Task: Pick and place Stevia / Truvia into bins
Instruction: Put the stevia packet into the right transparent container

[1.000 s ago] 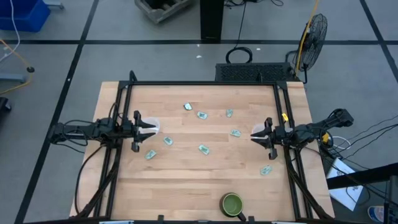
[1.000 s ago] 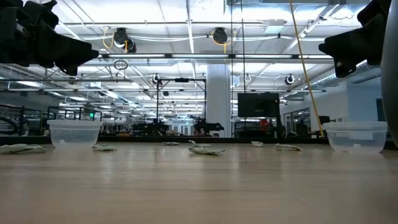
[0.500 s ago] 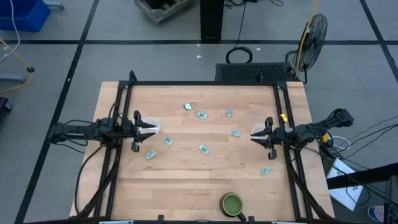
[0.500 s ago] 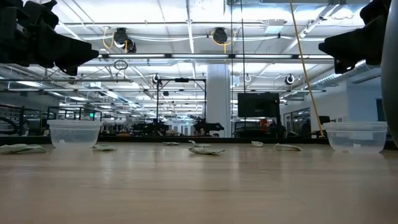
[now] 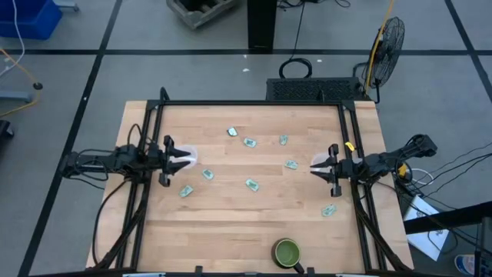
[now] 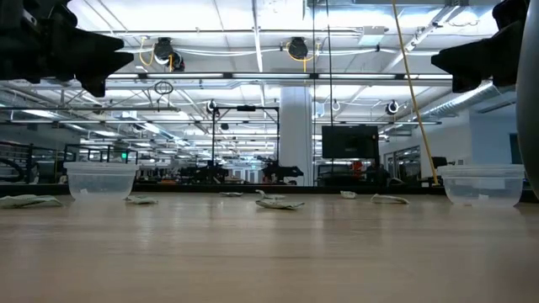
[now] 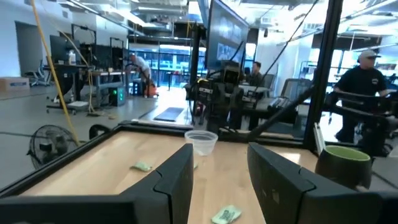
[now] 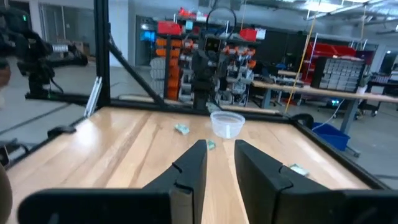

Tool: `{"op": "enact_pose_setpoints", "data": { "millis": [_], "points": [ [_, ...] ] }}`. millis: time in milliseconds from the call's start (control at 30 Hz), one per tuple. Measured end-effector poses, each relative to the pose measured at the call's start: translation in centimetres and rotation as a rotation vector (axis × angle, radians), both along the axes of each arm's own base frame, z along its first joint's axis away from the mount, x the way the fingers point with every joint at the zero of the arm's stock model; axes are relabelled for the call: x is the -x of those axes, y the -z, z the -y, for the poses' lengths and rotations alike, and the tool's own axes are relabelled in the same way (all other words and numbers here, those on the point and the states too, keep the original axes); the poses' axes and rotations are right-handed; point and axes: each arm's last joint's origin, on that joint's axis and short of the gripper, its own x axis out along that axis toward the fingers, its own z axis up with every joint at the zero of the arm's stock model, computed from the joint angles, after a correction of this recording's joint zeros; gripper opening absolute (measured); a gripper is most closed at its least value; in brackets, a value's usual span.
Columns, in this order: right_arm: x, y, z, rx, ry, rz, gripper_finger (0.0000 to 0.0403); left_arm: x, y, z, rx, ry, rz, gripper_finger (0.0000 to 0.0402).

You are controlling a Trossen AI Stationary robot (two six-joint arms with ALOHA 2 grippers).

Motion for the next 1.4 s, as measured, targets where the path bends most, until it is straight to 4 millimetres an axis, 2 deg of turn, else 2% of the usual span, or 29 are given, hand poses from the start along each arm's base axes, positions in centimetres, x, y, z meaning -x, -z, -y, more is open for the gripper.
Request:
{"op": "enact_pose_setpoints", "data": {
  "millis": [167,533,667,833,933,1067,1233,1300,1400],
  "points": [
    [0.0,-0.3,0.0,-0.007,0.001,0.03,0.0075,0.0,-0.2,0.0,0.001,-0.014,0.019,0.0157],
    [0.1,-0.8,0.1,0.096,0.025,0.078,0.0075,0.1,-0.5,-0.2,-0.002,-0.069,0.048,0.0157],
    [0.4,-1.9,0.5,0.01,0.143,0.173,0.0075,0.3,-1.2,-0.4,-0.056,-0.163,0.119,0.0157],
    [0.1,-1.5,0.9,0.039,0.323,0.102,0.0075,0.5,-1.5,-0.7,-0.043,-0.261,0.142,0.0157],
    [-0.2,-2.9,1.0,0.052,0.356,0.09,0.0075,0.6,-1.7,-1.1,-0.053,-0.397,0.122,0.0157],
    [-1.4,-5.2,1.2,0.102,0.417,0.024,0.0075,0.7,-3.3,-1.6,-0.045,-0.484,0.057,0.0157],
    [-4.2,-8.9,2.2,0.13,0.544,-0.072,0.0075,0.0,-7.2,-2.1,-0.02,-0.523,-0.032,0.0157],
    [-5.5,-9.5,2.8,0.127,0.593,-0.155,0.0075,-0.7,-8.6,-2.3,-0.06,-0.542,-0.114,0.0157],
    [-7.5,-9.3,4.1,0.106,0.678,-0.281,0.0075,-1.9,-10.5,-2.8,-0.178,-0.613,-0.24,0.0157]
  ]
}}
